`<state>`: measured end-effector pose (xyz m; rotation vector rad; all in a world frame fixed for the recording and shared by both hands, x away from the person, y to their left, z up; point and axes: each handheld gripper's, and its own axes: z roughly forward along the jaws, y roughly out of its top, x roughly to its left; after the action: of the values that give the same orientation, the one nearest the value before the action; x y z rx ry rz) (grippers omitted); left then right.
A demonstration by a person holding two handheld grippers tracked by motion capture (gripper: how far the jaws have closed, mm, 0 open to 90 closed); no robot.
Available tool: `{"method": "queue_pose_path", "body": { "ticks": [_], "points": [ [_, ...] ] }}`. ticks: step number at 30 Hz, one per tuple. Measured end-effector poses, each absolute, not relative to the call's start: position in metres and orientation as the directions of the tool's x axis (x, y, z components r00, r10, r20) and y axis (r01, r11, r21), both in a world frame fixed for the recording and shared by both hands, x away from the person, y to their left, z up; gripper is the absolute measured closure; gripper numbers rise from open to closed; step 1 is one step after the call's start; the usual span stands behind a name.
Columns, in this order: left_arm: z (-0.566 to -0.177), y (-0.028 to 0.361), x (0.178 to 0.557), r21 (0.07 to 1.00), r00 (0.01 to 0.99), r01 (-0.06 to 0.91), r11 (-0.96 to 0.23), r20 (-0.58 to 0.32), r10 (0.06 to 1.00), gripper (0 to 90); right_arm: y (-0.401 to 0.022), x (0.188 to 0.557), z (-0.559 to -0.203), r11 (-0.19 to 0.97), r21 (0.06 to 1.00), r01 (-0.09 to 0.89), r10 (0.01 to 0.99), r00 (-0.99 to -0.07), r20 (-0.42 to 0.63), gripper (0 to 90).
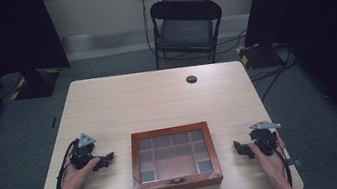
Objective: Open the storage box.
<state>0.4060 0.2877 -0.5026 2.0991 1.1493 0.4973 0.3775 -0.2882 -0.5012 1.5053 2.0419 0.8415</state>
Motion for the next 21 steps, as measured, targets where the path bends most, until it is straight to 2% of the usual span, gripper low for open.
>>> {"method": "queue_pose_path", "body": {
  "ticks": [13,14,15,16,17,18,21],
  "points": [
    [-0.503,0.288,0.406,0.720,0.538,0.581,-0.378,0.009,0.843,3.9,-0.288,0.377,-0.501,0.215,0.711,0.669,0.955,-0.296,-0.010,0.6],
    [-0.503,0.288,0.406,0.720,0.538,0.581,-0.379,0.009,0.843,3.9,-0.288,0.377,-0.500,0.223,0.708,0.670,0.953,-0.304,-0.013,3.0],
    [-0.503,0.288,0.406,0.720,0.538,0.581,-0.379,0.009,0.843,3.9,-0.288,0.376,-0.499,0.225,0.709,0.668,0.952,-0.307,-0.014,9.9],
    [-0.503,0.288,0.406,0.720,0.538,0.581,-0.379,0.009,0.843,3.9,-0.288,0.375,-0.497,0.222,0.722,0.655,0.951,-0.309,-0.011,23.1],
    [-0.503,0.288,0.406,0.721,0.536,0.582,-0.376,0.007,0.844,3.9,-0.288,0.374,-0.495,0.217,0.729,0.650,0.949,-0.314,-0.003,27.2],
    [-0.503,0.288,0.406,0.720,0.538,0.581,-0.379,0.009,0.843,3.9,-0.287,0.374,-0.493,0.216,0.728,0.651,0.945,-0.326,0.011,22.6],
    [-0.503,0.288,0.406,0.720,0.538,0.581,-0.379,0.009,0.843,3.9,-0.283,0.373,-0.486,0.238,0.729,0.642,0.929,-0.369,0.022,28.7]
  ]
}}
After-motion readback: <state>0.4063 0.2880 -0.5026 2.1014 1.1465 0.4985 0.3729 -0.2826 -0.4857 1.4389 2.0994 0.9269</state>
